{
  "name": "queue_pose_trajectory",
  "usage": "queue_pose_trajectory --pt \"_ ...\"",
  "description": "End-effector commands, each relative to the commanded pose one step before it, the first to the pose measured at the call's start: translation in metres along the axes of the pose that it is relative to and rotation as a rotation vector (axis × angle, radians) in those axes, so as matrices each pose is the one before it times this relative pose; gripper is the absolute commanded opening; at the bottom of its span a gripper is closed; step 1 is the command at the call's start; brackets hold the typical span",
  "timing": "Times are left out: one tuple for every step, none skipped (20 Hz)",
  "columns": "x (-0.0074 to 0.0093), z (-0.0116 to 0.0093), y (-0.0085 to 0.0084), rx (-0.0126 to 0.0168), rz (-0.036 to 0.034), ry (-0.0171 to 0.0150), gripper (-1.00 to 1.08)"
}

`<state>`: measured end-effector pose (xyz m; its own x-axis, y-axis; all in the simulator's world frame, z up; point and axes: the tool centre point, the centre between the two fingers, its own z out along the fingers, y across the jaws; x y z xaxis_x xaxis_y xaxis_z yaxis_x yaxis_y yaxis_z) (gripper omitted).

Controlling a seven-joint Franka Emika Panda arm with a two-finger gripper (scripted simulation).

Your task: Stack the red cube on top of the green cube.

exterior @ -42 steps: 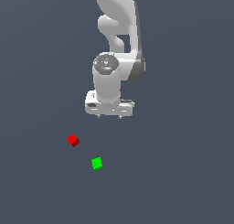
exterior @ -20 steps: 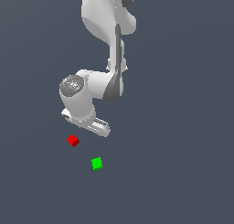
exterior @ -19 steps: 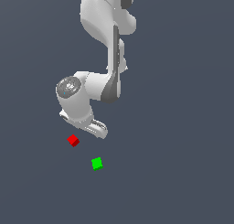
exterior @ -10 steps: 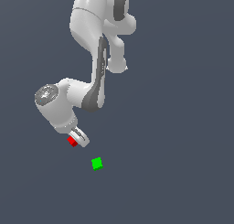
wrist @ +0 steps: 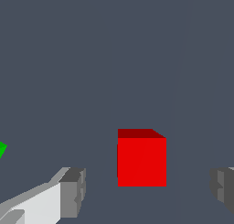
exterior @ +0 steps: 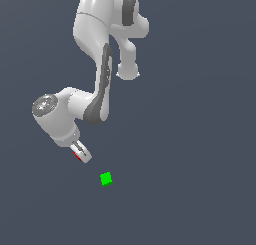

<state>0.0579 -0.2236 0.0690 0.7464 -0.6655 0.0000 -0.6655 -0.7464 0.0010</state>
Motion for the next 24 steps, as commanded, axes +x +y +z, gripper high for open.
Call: queue_pose_trajectory --pt "-0.00035 0.00503 -0.00016 -0.00014 0.0001 -0.00063 1.0" --pt "0.00004 0.00354 0.00021 0.00014 0.00067 0.00005 1.0" --pt "-0.00001 0.00433 0.00017 0.00014 0.00067 0.00005 1.0" --pt "-0.00006 0.0051 0.00013 0.00014 0.00067 0.00005 1.0" --pt "-0.00005 0.00581 0.00027 0.0002 0.00095 0.00007 1.0" --pt "-0.00012 0.0062 0.00017 0.00017 0.00083 0.00006 1.0" --pt "-0.00007 0.00542 0.00022 0.00017 0.00083 0.00006 1.0" --pt "-0.00003 0.00456 0.00016 0.00014 0.00067 0.00005 1.0" --pt "0.00001 0.00369 0.00007 0.0001 0.00048 0.00004 1.0" --pt "0.00012 0.0028 0.0001 0.0001 0.00048 0.00005 1.0" --pt "0.00011 0.00198 -0.00018 0.0 0.0 0.0 1.0" --pt "0.00025 0.0011 -0.00016 0.0 0.0 0.0 1.0" --pt "0.00038 0.00022 -0.00013 0.0 0.0 0.0 1.0" --pt "0.00041 -0.00046 -0.00009 0.0 0.0 0.0 1.0" --pt "0.00015 -0.00027 -0.00002 0.0 0.0 0.0 1.0" --pt "0.0 0.0 0.0 0.0 0.0 0.0 -1.0" --pt "0.0 0.0 0.0 0.0 0.0 0.0 -1.0" --pt "0.0 0.0 0.0 0.0 0.0 0.0 -1.0" --pt "0.0 0.0 0.0 0.0 0.0 0.0 -1.0" --pt "0.0 0.0 0.0 0.0 0.0 0.0 -1.0" --pt "0.0 0.0 0.0 0.0 0.0 0.0 -1.0" --pt "0.0 0.0 0.0 0.0 0.0 0.0 -1.0" --pt "0.0 0.0 0.0 0.0 0.0 0.0 -1.0" --pt "0.0 0.0 0.0 0.0 0.0 0.0 -1.0"
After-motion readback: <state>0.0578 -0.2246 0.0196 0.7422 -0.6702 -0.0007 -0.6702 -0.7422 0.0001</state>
